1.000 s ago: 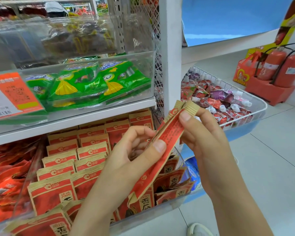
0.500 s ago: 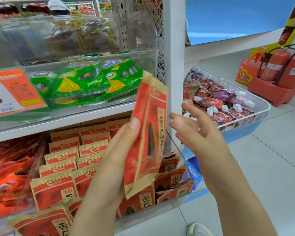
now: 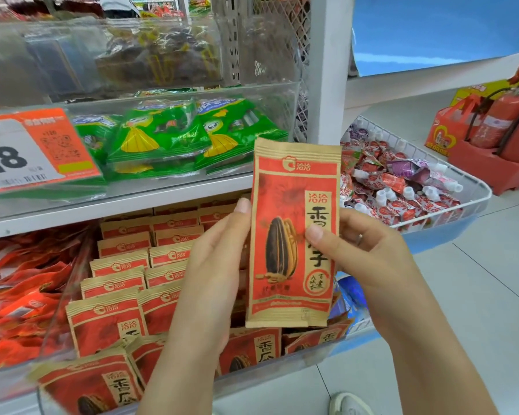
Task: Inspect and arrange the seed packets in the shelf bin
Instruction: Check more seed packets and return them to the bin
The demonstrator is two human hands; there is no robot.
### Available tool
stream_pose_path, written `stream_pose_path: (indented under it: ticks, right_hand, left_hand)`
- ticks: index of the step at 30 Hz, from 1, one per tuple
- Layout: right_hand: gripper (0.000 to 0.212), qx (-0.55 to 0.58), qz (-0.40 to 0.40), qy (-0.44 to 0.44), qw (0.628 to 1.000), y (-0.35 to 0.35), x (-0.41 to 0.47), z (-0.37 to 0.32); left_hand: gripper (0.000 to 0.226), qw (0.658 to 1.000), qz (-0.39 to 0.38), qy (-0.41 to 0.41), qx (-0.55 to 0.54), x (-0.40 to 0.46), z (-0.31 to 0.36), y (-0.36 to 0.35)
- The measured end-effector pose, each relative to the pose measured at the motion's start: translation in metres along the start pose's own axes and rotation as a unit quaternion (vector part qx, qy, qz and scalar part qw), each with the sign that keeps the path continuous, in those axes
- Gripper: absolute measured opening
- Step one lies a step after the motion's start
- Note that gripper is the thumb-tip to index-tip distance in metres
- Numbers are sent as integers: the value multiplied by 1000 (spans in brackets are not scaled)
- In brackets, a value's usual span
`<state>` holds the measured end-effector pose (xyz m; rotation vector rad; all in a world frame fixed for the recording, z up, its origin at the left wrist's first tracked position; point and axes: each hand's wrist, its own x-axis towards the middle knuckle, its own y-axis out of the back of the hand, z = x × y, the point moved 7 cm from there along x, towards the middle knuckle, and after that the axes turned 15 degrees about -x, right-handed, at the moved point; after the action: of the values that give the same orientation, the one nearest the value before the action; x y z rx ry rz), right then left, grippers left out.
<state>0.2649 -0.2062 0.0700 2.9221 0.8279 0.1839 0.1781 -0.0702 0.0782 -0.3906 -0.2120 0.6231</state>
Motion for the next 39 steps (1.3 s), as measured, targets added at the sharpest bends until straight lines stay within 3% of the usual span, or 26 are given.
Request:
stream_pose_path:
  ticks: [3, 11, 15, 18, 21, 23, 31, 35, 39]
  right_hand:
    - [24, 6, 14, 5, 1000, 6, 0, -2]
    - [36, -56, -50, 28, 997, 8, -1, -5]
    - [35, -92, -43, 93, 990, 12, 0, -10]
    - [29, -110, -3, 156, 982, 11, 2, -22]
    - [27, -214, 36, 222, 951, 8, 13, -28]
    - [29, -254, 43, 241, 936, 4, 22, -26]
    - [24, -361, 5, 179, 915, 6, 37, 13]
    - [22, -410, -11, 132, 903, 9, 40, 26]
    - [31, -364, 7, 93, 927, 20, 33, 36]
  left_hand:
    - [49, 997, -66, 29, 6, -9, 4, -13]
    - [25, 998, -48, -34, 33, -3, 9, 1]
    - [17, 992, -42, -109, 40, -7, 22, 0]
    - [13, 979, -74, -153, 112, -8, 33, -1]
    - [32, 955, -38, -200, 215, -3, 44, 10]
    - [34, 941, -17, -214, 261, 1, 46, 13]
    - [17, 893, -13, -185, 409, 1, 30, 3]
    - [18, 869, -41, -123, 478, 15, 13, 1]
    - [15, 870, -59, -29, 489, 43, -15, 12]
